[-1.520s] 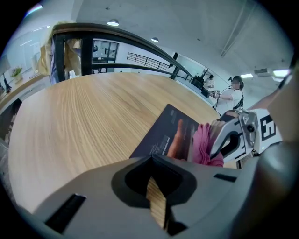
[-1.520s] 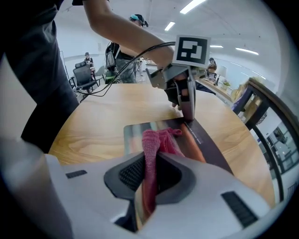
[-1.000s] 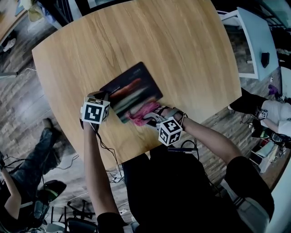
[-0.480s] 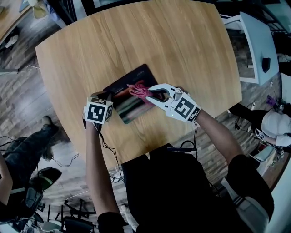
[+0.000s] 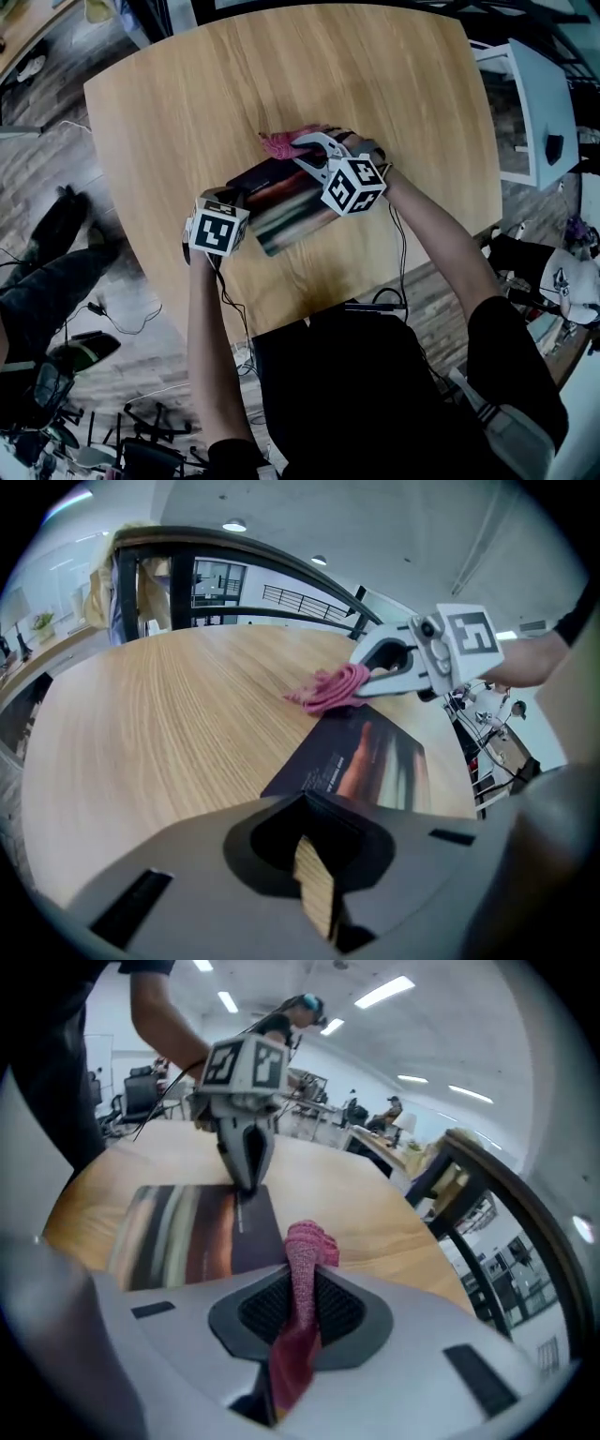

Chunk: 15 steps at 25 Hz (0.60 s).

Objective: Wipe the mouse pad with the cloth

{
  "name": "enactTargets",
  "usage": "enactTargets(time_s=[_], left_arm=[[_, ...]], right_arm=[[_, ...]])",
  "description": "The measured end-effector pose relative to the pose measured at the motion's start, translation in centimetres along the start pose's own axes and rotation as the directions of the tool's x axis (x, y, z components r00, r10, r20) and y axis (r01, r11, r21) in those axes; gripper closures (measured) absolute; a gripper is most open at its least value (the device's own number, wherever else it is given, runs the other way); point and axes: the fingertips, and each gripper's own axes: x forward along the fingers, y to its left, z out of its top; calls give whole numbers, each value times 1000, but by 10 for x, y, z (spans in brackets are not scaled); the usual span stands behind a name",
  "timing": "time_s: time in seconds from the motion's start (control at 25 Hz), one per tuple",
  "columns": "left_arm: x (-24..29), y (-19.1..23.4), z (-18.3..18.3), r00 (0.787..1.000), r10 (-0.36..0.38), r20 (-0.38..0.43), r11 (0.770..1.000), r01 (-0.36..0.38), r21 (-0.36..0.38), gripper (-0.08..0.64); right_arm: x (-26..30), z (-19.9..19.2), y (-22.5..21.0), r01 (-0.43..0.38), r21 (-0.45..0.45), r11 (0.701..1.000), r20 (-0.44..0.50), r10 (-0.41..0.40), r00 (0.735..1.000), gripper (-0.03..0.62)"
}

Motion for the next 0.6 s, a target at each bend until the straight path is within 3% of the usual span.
enactTargets(time_s=[0.16,0.6], left_arm=[[0,0,1,1000,-10,10,1000,10,-7,537],[0,3,-1,1000,13,9,1000,-13,-9,537]], right_arm=[[15,-14,36,-90,-150,985,-70,80,994,534],[0,-27,67,-150,-183,972,-84,136,987,533]])
